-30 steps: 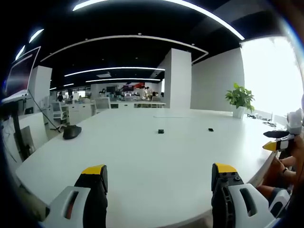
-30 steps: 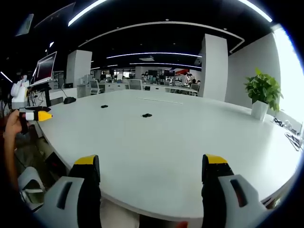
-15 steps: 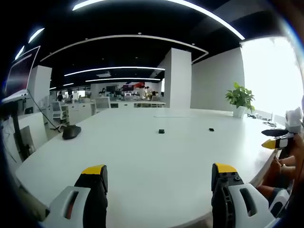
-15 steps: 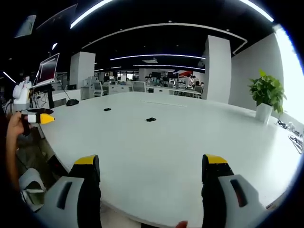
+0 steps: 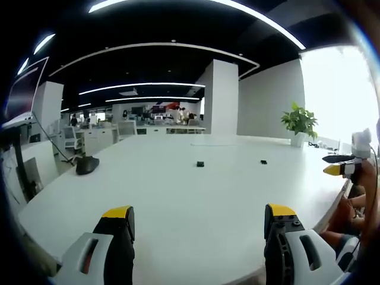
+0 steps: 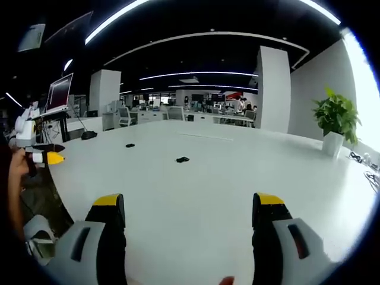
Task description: Snap the two parts of the plastic buckle together until the buckle closes and remains connected.
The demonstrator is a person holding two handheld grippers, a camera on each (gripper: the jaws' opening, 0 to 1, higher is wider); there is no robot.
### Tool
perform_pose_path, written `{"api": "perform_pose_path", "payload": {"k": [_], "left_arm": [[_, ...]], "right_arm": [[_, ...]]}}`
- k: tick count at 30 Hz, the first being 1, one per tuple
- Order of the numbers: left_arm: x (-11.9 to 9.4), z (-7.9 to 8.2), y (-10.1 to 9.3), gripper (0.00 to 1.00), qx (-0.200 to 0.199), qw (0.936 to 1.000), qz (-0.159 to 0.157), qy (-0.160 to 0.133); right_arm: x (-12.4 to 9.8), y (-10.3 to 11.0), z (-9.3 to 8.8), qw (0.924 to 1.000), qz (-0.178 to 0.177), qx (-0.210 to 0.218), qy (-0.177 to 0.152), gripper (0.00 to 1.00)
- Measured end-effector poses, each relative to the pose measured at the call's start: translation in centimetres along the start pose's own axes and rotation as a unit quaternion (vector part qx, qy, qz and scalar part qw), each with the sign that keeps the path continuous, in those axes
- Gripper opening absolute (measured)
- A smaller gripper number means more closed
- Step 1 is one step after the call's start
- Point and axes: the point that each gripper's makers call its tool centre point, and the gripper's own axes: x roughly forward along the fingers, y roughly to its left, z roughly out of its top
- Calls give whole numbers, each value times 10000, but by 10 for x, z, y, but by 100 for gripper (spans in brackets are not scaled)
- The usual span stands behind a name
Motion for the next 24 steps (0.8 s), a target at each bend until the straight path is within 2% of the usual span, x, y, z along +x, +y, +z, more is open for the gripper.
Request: {"api": "perform_pose_path", "payload": {"k": [9,16,24], "left_arm": [[3,-1,-4,92,42,10000,-62,35],[5,-2,-5,92,59,9999,-92,56],[5,-2,-6,92,56,9999,-110,45]], "right_arm": [[20,-10,19,9995,258,-149,-40,89],[43,-14,26,9988,456,-190,13,89],[72,-3,29,9961,873,-58,-54,91]]}}
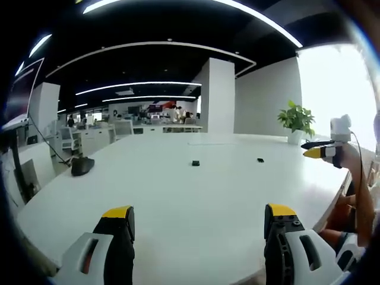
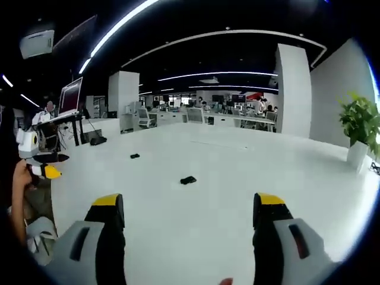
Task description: Snap the two parts of the plastic buckle together until the buckle closes and remains connected.
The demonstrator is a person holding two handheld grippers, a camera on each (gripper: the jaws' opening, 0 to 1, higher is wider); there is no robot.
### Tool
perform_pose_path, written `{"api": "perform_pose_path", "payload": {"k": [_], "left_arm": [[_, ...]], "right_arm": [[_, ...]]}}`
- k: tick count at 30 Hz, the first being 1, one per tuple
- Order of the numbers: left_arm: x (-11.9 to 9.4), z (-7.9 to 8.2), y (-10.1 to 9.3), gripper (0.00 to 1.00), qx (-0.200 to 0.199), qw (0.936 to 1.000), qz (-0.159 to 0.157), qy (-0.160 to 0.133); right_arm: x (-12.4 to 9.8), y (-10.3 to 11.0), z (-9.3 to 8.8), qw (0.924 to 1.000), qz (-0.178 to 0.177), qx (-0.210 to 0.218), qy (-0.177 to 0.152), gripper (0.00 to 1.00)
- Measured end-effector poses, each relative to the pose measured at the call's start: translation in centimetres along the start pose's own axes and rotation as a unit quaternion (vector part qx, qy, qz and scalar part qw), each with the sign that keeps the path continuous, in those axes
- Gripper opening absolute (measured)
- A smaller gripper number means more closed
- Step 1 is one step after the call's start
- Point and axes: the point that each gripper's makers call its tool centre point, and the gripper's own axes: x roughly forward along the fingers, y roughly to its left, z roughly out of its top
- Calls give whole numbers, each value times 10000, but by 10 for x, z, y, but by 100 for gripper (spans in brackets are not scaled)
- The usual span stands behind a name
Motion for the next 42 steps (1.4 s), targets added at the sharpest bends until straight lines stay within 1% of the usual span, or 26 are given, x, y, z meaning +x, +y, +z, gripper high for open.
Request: {"api": "perform_pose_path", "payload": {"k": [3,8,11,16,18,20,22,26,33,35,38,42], "left_arm": [[0,1,-1,92,-1,10000,-5,-6],[-1,1,-2,92,1,10000,-20,-16],[-1,2,-2,92,3,10000,-21,-14],[0,4,-4,92,9,10000,-59,-41],[1,4,-5,92,23,10000,-71,-31],[1,5,-5,92,36,10000,-77,-35],[1,5,-7,92,35,9999,-96,-52],[0,4,-7,92,69,9999,-112,-27],[-2,5,-4,92,54,9999,-77,-51],[-3,4,-4,92,56,9999,-81,-46],[-4,4,-4,92,67,9999,-81,-43],[-4,4,-5,92,71,9999,-84,-41]], "right_arm": [[6,1,2,10000,96,7,-3,93],[17,-1,10,9998,171,-19,-131,94],[24,-1,12,9994,313,-18,-115,96],[37,-5,17,9987,432,-127,-237,100],[41,-4,18,9980,566,-115,-263,100],[45,-3,23,9967,708,-91,-385,100],[48,-4,25,9959,765,-69,-478,100],[56,-5,26,9938,965,-33,-556,100],[71,-12,26,9916,1107,-140,-651,100],[78,-14,21,9921,1109,-213,-546,100],[85,-13,14,9919,1178,-163,-455,100],[91,-12,13,9909,1262,-149,-447,100]]}}
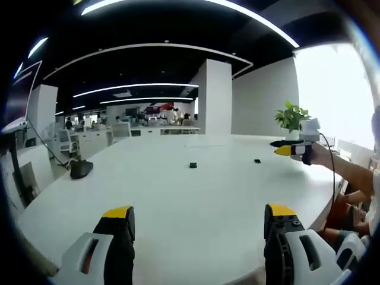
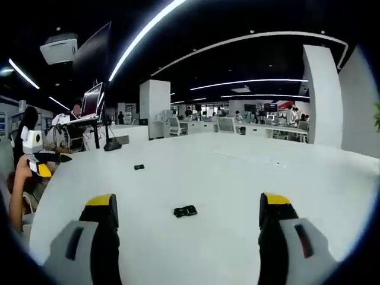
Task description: Snap the two parts of the plastic buckle together until the buckle closes and remains connected.
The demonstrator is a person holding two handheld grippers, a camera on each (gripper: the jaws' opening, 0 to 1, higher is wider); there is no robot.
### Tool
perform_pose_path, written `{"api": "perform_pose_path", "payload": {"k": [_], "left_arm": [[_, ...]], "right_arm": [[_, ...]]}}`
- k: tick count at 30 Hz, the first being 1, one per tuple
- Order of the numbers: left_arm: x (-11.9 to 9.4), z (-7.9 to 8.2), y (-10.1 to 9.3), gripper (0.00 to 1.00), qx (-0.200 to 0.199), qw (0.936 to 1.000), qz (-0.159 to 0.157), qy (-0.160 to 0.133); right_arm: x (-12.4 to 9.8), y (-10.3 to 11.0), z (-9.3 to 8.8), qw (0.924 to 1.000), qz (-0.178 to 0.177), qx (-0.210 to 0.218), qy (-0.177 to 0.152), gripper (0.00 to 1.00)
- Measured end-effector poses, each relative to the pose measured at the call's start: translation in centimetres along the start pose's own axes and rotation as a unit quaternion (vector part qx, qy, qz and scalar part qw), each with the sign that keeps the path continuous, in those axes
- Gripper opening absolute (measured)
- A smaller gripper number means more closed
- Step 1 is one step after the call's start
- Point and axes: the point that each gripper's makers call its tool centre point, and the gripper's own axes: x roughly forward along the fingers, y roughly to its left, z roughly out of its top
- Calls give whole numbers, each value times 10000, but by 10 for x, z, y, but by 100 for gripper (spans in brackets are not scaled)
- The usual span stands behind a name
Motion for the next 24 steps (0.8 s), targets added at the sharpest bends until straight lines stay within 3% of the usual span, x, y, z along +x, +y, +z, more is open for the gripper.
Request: {"api": "perform_pose_path", "payload": {"k": [15,24], "left_arm": [[-4,0,-2,92,22,10000,-4,-2],[-6,1,-3,92,30,10000,6,-13]], "right_arm": [[19,6,-7,9989,406,-32,217,98],[29,8,-22,9966,568,-130,580,91]]}}
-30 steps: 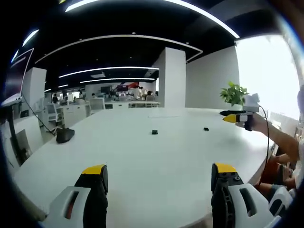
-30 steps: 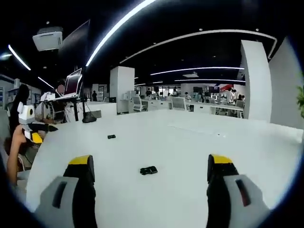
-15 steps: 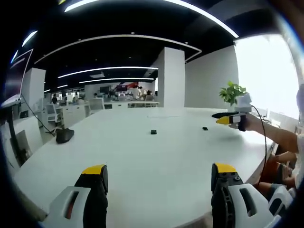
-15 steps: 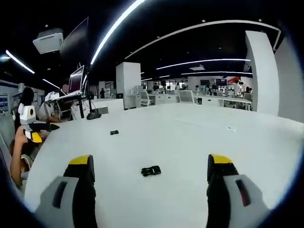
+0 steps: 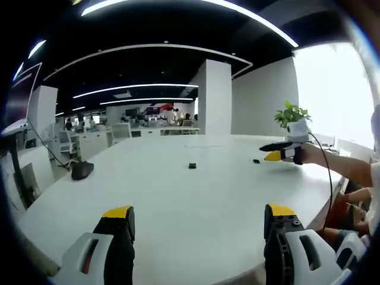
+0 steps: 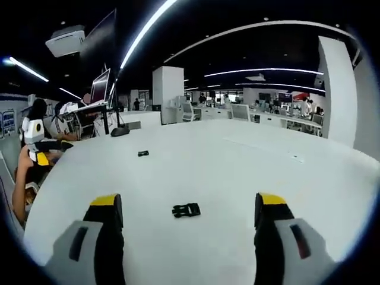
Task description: Snap the two parts of the plastic buckle together until the buckle closes and remains connected.
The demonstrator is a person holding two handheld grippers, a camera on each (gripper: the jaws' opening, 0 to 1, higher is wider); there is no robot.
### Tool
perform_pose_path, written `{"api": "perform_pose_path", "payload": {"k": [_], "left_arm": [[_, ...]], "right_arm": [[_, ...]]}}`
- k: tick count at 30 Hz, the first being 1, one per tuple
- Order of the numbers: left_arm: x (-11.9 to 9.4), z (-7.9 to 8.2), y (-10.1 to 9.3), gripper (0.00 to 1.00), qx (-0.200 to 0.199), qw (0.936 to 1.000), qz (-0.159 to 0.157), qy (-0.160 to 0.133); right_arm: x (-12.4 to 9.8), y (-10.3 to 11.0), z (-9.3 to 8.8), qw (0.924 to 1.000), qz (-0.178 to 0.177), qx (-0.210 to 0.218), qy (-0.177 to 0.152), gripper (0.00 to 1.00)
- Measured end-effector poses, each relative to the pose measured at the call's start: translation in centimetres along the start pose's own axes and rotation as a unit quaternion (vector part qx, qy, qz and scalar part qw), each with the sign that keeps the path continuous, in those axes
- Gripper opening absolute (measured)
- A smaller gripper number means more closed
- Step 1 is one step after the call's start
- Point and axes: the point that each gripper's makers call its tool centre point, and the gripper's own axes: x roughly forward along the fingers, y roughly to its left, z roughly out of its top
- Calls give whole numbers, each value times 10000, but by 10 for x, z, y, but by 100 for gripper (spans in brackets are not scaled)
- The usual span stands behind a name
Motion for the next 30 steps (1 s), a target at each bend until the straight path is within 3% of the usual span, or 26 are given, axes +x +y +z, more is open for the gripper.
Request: {"api": "perform_pose_path", "payload": {"k": [15,21,30], "left_arm": [[2,2,-3,91,59,10000,-50,10],[3,1,-4,91,89,9999,-93,38],[4,4,-4,91,85,9999,-117,-11]], "right_arm": [[13,-2,-13,9990,-28,-40,434,78],[14,2,-17,9986,34,25,532,63],[17,6,-22,9977,94,70,667,55]]}}
